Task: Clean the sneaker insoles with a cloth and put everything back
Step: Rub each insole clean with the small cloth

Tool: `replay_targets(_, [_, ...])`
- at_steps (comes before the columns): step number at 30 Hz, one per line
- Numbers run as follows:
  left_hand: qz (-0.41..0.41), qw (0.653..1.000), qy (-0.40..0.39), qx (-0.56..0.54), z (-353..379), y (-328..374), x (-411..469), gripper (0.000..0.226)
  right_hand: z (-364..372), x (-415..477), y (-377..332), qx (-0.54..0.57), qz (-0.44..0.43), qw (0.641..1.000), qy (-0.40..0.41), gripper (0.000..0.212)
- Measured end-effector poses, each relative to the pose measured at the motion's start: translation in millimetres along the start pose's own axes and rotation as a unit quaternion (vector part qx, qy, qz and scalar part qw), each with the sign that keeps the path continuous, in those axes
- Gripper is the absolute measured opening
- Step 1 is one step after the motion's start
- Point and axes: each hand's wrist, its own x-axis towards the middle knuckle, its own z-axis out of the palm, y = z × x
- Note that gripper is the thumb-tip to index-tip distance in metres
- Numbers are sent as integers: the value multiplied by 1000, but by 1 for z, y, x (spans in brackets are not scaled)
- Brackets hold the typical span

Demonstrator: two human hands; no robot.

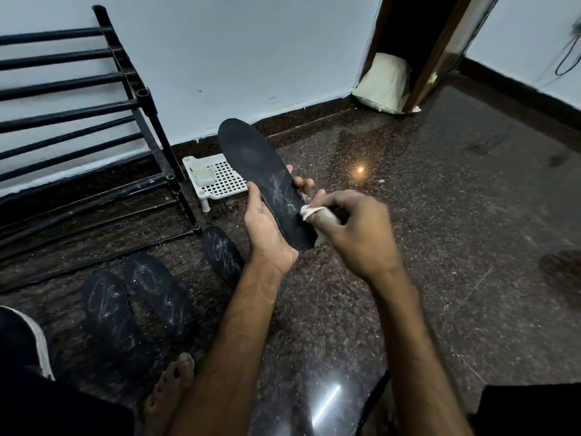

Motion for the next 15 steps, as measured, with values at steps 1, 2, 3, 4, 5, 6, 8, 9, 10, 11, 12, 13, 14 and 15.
replay_targets(1, [1, 1000, 7, 3, 1, -1, -1, 66, 5, -1, -2, -22, -9, 999, -33, 7])
replay_targets(2, [5, 1000, 17, 9, 1, 0, -1, 67, 8, -4, -2, -30, -12, 997, -73, 7])
replay_targets(3, [10, 1000, 24, 16, 0, 1, -2, 67, 7, -7, -3, -25, -9, 993, -115, 7])
replay_targets(4, [14, 999, 27, 21, 0, 3, -2, 66, 4, -10, -3, -14, -1, 987, -160, 7])
replay_targets(5, [17, 999, 26, 22, -1, 4, -2, 65, -1, -13, -2, -6, 7, 979, -202, 6])
replay_targets(6, [17, 999, 23, 20, -1, 4, -2, 65, -7, -15, -1, 1, 12, 974, -225, 6])
replay_targets(8, [10, 1000, 13, 20, 0, 4, -3, 65, -17, -15, 2, 34, 11, 981, -193, 6])
replay_targets(9, [5, 1000, 7, 24, 1, 2, -3, 66, -20, -12, 3, 60, 6, 987, -149, 7])
replay_targets(10, [2, 1000, -1, 27, 2, 1, -4, 67, -21, -9, 4, 80, 3, 992, -101, 7])
replay_targets(11, [-1, 1000, -12, 29, 4, 0, -4, 67, -21, -6, 3, 86, 0, 995, -56, 7])
replay_targets(12, [-4, 999, -20, 29, 5, -1, -5, 67, -17, -3, 2, 69, -4, 997, -23, 6])
replay_targets(13, [-7, 999, -23, 28, 5, -3, -6, 67, -12, -2, -1, 44, -11, 999, -16, 6])
replay_targets(14, [-9, 999, -20, 27, 5, -4, -6, 67, -6, -1, -4, 22, -23, 999, -30, 5])
replay_targets(15, [-8, 999, -12, 29, 5, -5, -6, 67, 2, -2, -6, 7, -37, 998, -48, 6])
